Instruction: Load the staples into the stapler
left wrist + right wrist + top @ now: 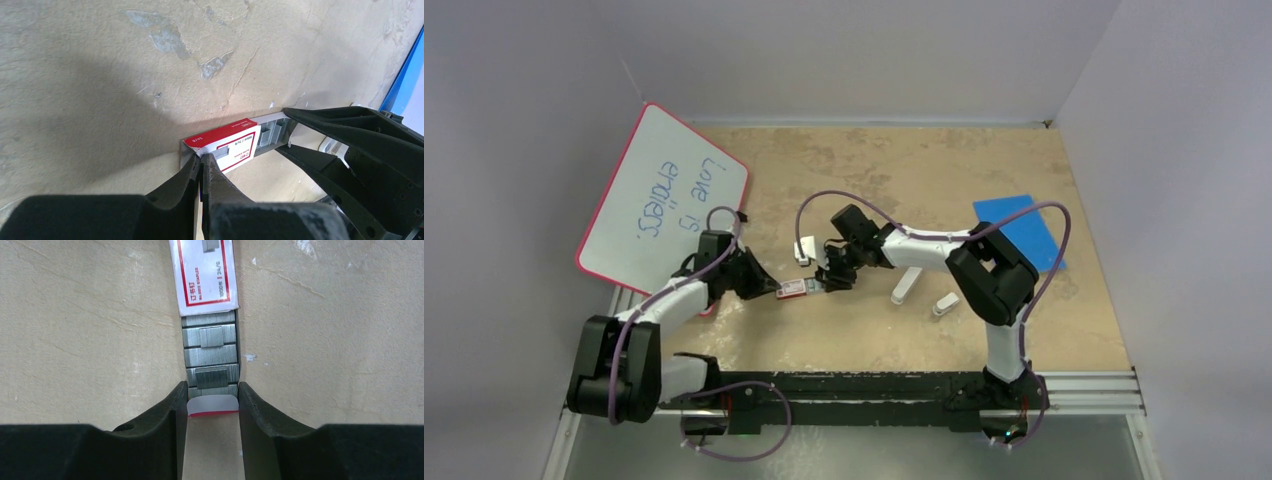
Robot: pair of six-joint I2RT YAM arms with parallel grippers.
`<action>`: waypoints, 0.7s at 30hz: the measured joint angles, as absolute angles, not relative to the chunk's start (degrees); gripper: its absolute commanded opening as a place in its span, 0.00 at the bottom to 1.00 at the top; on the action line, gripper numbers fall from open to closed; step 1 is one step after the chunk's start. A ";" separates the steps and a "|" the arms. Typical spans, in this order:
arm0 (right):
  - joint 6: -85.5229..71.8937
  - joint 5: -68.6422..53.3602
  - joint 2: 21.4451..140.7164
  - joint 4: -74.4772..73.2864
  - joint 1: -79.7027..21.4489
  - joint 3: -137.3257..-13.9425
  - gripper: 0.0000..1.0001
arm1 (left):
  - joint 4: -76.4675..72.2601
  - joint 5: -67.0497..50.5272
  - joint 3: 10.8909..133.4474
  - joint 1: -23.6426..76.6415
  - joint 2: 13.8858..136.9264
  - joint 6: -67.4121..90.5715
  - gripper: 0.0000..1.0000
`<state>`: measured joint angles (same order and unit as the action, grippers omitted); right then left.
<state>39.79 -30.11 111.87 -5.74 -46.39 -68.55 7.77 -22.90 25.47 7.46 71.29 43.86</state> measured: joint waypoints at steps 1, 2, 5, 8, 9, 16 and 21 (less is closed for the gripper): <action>39.94 -29.87 111.79 -6.00 -46.39 -68.58 0.34 | 8.27 -22.17 25.47 7.46 70.74 43.86 0.00; 40.01 -29.67 111.72 -6.26 -46.35 -68.62 0.35 | 8.51 -21.85 25.50 7.46 70.54 43.86 0.00; 40.14 -29.45 111.70 -7.11 -46.06 -68.88 0.40 | 9.72 -20.25 25.47 7.46 69.69 43.90 0.00; 40.07 -29.47 111.68 -7.79 -45.43 -69.08 0.51 | 10.94 -18.70 25.50 7.46 68.49 43.92 0.07; 39.94 -29.34 111.68 -8.01 -45.21 -69.17 0.55 | 11.44 -18.04 25.47 7.44 68.05 43.94 0.11; 37.43 -27.90 111.66 -8.27 -44.21 -69.73 0.77 | 15.38 -15.33 25.89 7.38 65.95 43.99 0.34; 34.59 -28.03 109.86 -9.02 -43.90 -69.73 0.83 | 18.55 -15.14 28.64 7.35 64.77 43.90 0.44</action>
<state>34.59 -28.03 109.86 -9.02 -43.90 -69.73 18.55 -15.14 28.64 7.35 64.77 43.90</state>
